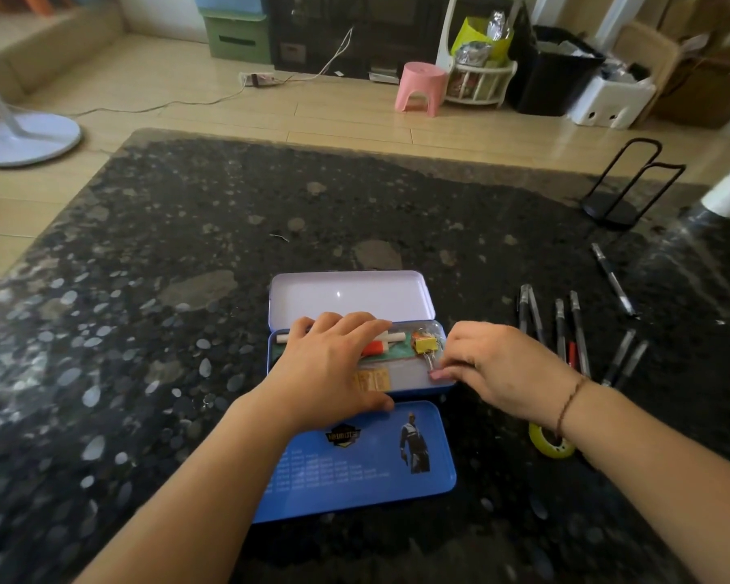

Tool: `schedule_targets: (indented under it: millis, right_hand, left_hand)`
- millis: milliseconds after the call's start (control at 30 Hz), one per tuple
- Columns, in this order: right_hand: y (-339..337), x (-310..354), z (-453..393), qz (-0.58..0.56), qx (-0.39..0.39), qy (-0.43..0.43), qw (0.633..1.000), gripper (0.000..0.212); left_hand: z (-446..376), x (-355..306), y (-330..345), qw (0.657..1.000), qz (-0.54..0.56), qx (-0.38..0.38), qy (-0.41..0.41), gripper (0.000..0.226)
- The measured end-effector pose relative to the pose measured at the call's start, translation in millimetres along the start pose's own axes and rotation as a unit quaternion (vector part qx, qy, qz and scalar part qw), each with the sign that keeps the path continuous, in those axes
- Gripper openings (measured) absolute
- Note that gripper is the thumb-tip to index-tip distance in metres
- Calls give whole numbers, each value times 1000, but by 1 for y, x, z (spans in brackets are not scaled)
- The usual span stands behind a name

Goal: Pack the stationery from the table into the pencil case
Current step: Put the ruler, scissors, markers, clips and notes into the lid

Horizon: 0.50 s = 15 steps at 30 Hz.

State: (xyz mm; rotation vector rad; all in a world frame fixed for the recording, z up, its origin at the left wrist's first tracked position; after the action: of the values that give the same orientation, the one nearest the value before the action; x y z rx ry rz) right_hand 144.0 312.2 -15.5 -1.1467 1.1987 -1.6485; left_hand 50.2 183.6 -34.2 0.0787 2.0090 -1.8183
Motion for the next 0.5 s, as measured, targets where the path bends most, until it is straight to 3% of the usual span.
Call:
schedule_targets:
  millis: [133,400,500]
  right_hand:
    - [-8,5,4,26,-52,-16,998,28]
    - [4,2,16,60,-35,-37,997,37]
    - [-20,-15,26,-34,-106,6,994,32]
  left_hand:
    - [0,0,0,1000,2,0,1,87]
    - [0,1,1,1000,2,-3,-1,88]
    - [0,0,1,1000,-2,-5,2,88]
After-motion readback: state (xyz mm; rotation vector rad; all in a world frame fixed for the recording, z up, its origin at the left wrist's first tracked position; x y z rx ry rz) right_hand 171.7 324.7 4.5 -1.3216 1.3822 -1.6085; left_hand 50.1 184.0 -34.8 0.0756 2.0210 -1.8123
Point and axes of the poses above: each hand's wrist, its own z-axis away from the middle knuckle, its own y-axis out of the palm, x = y × z, the point moved 8 cm from there along -z, towards the middle knuckle, and after that the axes turned 11 degrees about y, right-handed, at the moved point
